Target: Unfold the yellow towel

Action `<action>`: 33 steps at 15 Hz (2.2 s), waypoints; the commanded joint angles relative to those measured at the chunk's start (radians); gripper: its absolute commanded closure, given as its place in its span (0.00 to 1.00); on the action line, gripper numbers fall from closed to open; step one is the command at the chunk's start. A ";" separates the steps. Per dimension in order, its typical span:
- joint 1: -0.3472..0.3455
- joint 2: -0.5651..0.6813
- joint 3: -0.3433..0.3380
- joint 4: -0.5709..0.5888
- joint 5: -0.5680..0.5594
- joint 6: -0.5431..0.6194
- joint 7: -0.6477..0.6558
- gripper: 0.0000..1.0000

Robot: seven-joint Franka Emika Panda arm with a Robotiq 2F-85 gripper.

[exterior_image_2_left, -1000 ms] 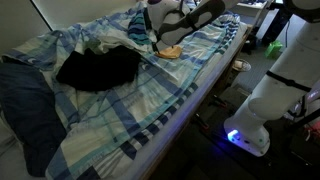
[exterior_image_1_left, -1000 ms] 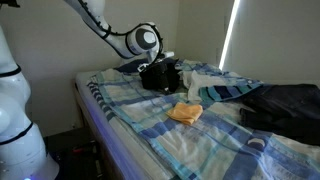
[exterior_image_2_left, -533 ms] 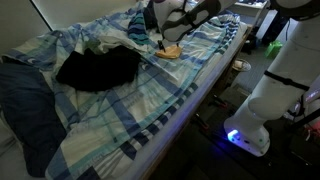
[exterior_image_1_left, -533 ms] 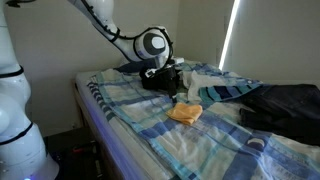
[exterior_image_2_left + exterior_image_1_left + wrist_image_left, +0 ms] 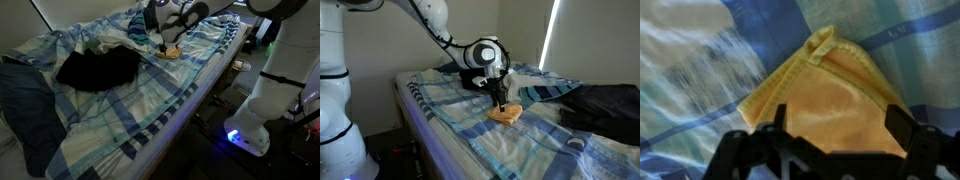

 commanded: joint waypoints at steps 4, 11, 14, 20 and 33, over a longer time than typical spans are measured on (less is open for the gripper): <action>-0.009 0.106 -0.015 0.109 0.128 0.014 -0.201 0.00; -0.001 0.130 -0.020 0.161 0.149 0.008 -0.244 0.42; 0.004 0.137 -0.021 0.179 0.146 -0.001 -0.241 0.64; 0.013 0.159 -0.020 0.201 0.141 -0.009 -0.242 0.99; -0.057 0.197 -0.089 0.383 0.228 -0.078 -0.211 0.97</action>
